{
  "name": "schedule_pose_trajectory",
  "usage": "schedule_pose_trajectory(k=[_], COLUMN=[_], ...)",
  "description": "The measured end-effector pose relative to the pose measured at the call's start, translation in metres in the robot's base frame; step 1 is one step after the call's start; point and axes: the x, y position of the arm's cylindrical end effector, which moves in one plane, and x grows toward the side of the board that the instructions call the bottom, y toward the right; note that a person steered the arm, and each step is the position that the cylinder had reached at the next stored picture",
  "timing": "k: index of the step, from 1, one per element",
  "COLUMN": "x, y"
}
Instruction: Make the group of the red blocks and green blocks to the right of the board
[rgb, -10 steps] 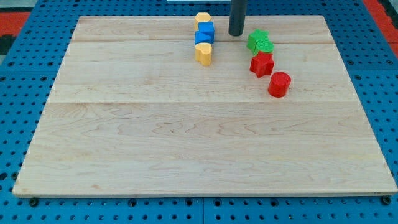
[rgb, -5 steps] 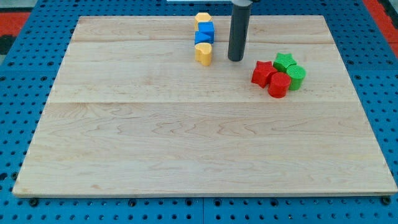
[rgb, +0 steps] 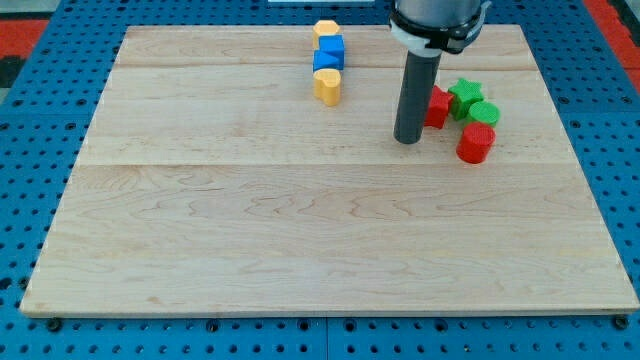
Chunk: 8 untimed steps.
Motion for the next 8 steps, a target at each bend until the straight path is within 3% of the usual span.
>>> schedule_pose_trajectory(k=[1, 4, 5, 6, 7, 8], x=[0.040, 0.020, 0.011, 0.009, -0.040, -0.057], y=[0.018, 0.069, 0.064, -0.030, -0.068, -0.032])
